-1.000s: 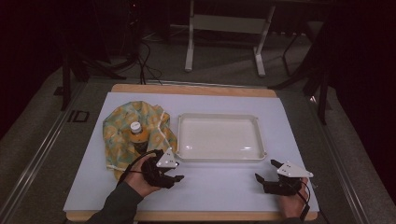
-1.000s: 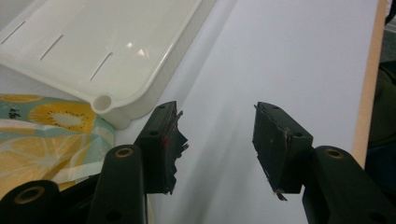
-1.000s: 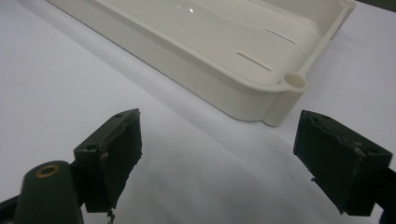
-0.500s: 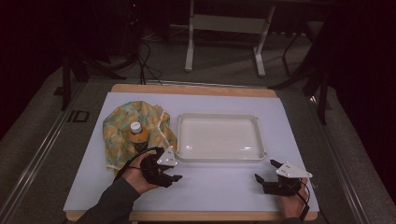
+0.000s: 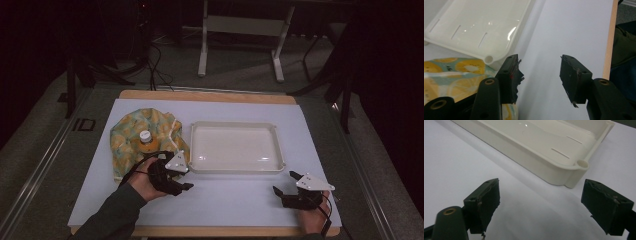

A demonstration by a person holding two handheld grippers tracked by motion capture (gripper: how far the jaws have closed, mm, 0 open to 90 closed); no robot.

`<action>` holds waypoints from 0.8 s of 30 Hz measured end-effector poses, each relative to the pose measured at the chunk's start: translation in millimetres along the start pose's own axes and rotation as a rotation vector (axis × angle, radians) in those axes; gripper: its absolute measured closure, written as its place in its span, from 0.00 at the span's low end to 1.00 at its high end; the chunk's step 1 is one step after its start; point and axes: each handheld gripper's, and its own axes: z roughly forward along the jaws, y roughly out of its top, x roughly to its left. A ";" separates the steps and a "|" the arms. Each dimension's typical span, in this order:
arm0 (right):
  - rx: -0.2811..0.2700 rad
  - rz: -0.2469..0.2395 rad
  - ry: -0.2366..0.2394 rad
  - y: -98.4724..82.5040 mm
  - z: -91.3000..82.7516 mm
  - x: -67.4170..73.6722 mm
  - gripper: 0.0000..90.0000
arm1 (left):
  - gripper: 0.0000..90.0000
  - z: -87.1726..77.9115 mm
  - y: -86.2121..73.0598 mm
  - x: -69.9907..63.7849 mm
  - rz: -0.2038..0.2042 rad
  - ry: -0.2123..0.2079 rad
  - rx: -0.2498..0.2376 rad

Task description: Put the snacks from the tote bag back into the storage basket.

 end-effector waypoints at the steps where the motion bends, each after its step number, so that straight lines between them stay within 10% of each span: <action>1: 0.000 0.001 0.000 0.0 -0.1 0.1 0.17 | 0.55 -1.7 1.1 0.6 0.007 0.006 0.002; 24: -0.004 0.003 -0.001 -0.1 -0.5 0.2 0.17 | 0.55 -23.0 15.8 29.8 0.021 0.053 0.045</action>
